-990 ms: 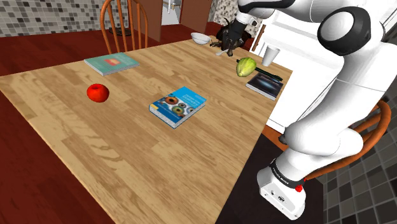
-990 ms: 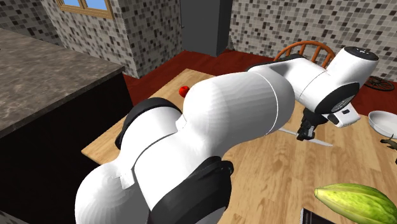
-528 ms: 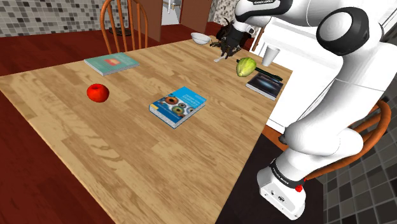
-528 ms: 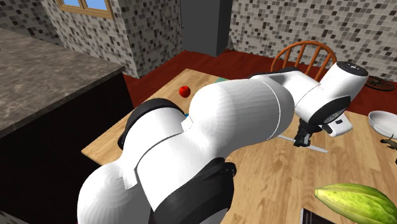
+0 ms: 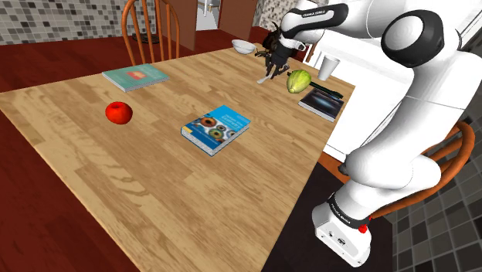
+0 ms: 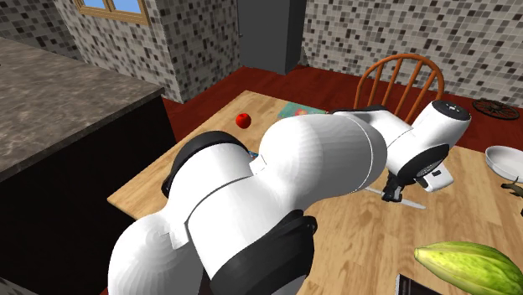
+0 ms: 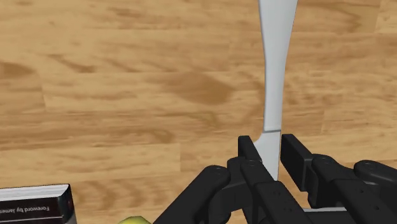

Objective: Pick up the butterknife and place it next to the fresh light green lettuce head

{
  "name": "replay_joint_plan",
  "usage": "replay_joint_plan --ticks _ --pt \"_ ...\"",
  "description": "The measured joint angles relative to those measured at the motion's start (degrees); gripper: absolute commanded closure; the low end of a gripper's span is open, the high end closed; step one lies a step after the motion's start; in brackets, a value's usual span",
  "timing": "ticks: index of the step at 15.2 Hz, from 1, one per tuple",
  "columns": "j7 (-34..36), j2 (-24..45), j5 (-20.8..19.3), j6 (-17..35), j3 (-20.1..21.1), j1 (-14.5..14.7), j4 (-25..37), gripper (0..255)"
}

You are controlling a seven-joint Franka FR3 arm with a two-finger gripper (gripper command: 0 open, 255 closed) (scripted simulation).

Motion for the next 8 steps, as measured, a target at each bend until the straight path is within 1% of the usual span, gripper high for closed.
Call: replay_joint_plan --ticks 8 --pt "0.03 1.92 -0.6 5.51 -0.27 0.16 -3.67 255"
